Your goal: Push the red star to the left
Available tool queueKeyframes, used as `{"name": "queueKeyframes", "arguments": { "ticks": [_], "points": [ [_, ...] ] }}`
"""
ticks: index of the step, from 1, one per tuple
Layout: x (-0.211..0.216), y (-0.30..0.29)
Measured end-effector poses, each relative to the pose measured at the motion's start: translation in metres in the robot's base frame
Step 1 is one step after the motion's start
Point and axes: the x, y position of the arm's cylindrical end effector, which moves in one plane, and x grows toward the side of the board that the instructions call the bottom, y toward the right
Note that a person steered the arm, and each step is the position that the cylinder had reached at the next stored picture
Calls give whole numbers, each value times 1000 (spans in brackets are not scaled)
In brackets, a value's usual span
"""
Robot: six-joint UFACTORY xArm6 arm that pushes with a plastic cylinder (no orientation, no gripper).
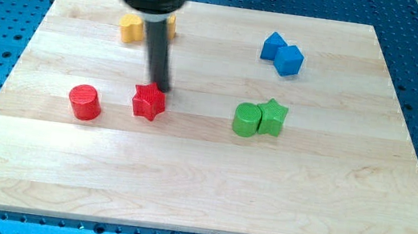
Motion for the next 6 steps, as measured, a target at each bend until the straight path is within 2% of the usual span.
{"name": "queueKeyframes", "arguments": {
  "ticks": [1,2,3,5,6],
  "points": [
    [9,83],
    [36,79],
    [55,48],
    [52,15],
    [51,-27]
  ]
}}
